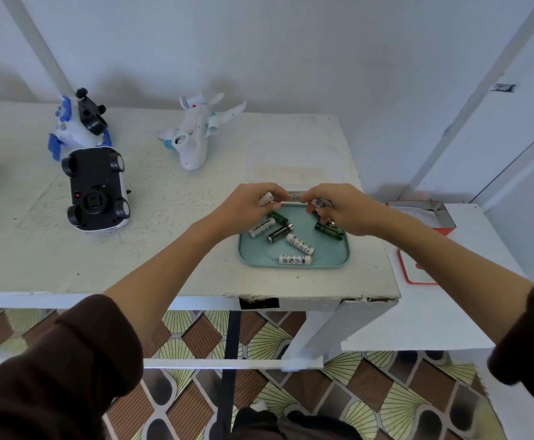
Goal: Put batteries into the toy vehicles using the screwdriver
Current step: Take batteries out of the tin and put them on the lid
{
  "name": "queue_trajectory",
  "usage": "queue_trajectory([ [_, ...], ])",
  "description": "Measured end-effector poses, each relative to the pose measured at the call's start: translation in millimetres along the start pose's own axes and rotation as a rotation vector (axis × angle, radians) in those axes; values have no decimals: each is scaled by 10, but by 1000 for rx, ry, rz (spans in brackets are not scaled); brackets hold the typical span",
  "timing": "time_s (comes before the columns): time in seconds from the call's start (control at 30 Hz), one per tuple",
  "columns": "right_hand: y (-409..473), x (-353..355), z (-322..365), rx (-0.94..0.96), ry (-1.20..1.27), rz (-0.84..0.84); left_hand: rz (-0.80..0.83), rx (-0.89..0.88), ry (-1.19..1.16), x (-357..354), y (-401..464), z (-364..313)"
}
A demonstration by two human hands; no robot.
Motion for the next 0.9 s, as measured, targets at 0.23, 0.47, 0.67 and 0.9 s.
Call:
queue_trajectory([
  [0.23,25,-152,144,145,-111,-34,-55,33,48,80,-13,-79],
  [0.47,40,-59,100,57,-54,-101,128,113,37,-30,-168,-45],
  [0.67,-124,-227,103,37,-96,157,296,29,140,-63,-331,-91],
  [0.9,-141,-146,160,110,-111,26,334,-75,179,-83,-373,-190],
])
Point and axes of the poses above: each hand's wrist, its own y-axis towards the middle knuckle, its own x-axis out of the back of the hand, z = x × y, the point moved 10 cm from there along y, towards the middle knuckle, and after that the axes turned 12 degrees about -z, right-handed, at the moved point
